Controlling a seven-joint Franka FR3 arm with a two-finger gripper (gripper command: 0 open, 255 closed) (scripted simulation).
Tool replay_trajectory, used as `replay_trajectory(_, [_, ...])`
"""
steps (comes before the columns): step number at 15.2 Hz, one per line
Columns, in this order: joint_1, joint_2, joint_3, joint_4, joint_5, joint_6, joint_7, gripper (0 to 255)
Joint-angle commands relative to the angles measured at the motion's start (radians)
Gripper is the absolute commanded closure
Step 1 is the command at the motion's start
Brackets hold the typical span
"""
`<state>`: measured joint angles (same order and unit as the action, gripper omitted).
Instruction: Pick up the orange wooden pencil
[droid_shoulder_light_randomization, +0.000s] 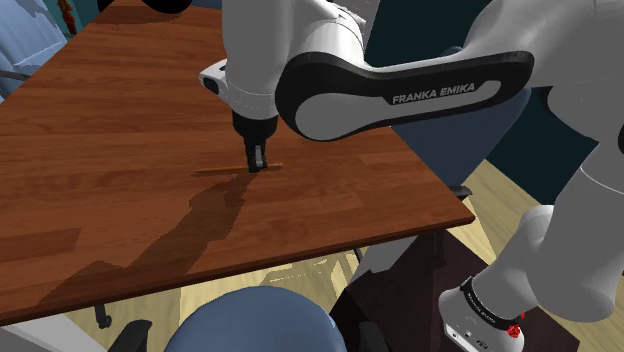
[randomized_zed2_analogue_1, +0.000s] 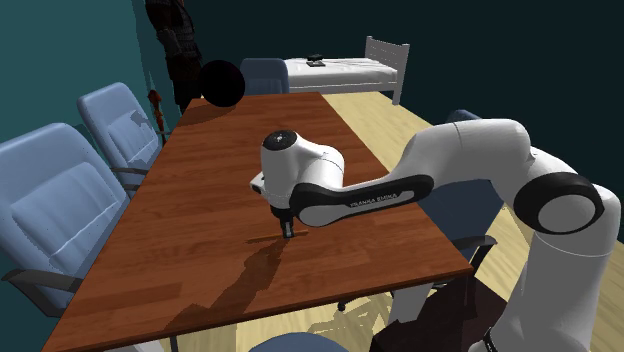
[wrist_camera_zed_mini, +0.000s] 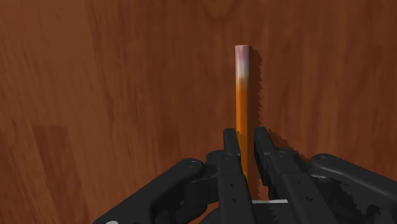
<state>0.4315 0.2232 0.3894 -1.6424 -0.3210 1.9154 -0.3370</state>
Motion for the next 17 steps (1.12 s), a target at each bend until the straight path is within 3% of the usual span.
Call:
replay_trajectory(1, [0.0,0.0,0.0,0.0,0.0,0.0,0.0,255])
replay_trajectory(17, [0.012,0.003,0.006,0.189,0.012,-0.182,-0.041,255])
